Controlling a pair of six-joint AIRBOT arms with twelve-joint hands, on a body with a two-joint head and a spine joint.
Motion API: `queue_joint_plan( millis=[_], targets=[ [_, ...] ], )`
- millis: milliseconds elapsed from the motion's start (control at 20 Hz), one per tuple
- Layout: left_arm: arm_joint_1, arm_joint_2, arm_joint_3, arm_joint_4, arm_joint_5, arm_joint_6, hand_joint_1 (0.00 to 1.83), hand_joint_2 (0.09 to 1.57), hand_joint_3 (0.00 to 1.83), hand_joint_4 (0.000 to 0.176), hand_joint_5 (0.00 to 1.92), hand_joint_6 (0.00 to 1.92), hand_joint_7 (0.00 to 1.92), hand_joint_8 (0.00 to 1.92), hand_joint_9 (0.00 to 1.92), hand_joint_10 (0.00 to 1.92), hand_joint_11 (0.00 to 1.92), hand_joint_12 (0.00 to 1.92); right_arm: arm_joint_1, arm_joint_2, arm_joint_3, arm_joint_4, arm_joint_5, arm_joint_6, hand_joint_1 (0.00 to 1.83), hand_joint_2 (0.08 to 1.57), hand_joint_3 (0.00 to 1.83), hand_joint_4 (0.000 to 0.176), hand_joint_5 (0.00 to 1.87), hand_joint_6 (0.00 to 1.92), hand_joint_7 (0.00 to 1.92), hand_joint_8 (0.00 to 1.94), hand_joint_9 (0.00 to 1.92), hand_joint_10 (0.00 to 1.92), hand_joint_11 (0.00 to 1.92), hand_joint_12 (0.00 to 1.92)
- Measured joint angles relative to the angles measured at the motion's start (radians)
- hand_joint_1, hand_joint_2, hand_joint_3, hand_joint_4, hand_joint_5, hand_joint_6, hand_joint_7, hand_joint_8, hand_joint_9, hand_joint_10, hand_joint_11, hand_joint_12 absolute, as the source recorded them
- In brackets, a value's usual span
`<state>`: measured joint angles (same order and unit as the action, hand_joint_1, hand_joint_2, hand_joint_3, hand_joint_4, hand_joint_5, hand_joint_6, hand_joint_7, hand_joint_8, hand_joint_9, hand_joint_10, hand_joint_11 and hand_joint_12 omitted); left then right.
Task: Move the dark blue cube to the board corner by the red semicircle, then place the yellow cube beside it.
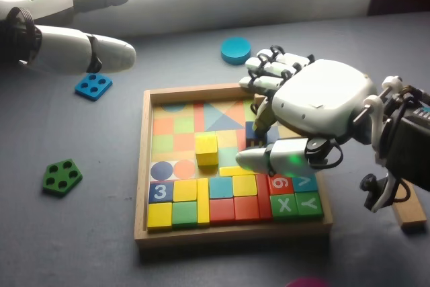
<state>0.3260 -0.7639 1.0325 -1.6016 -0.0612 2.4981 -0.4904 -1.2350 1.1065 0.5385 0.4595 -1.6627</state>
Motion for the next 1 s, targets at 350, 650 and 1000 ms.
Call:
queue_joint_plan(
  millis=[350, 650, 1000],
  targets=[
    [0.0, 0.0, 0.0, 0.0, 0.014, 0.0, 0.0, 1.29, 0.01, 0.0, 0.0, 0.0, 0.03, 0.01, 0.0, 0.0, 0.0, 0.0, -0.007, 0.013, 0.066, 0.008, 0.012, 0.002, 0.0, 1.15, 0.0, 0.0, 0.96, 0.05, 0.24, 0.02, 0.01, 0.0, 0.0, 0.0],
    [0.0, 0.0, 0.0, 0.0, 0.018, 0.0, 0.02, 1.27, 0.0, 0.0, 0.05, 0.01, 0.05, 0.01, 0.04, 0.01, 0.01, 0.15, -0.019, 0.024, 0.073, 0.006, 0.016, 0.005, 0.0, 1.15, 0.0, 0.0, 0.94, 0.03, 0.17, 0.0, 0.0, 0.0, 0.0, 0.0],
    [0.0, 0.0, 0.0, 0.0, 0.019, 0.0, 0.0, 1.28, 0.0, 0.0, 0.03, 0.0, 0.04, 0.0, 0.04, 0.0, 0.0, 0.17, -0.018, 0.017, 0.097, 0.003, 0.019, 0.011, 0.0, 1.15, 0.0, 0.0, 0.93, 0.02, 0.16, 0.0, 0.0, 0.0, 0.0, 0.0]
  ],
)
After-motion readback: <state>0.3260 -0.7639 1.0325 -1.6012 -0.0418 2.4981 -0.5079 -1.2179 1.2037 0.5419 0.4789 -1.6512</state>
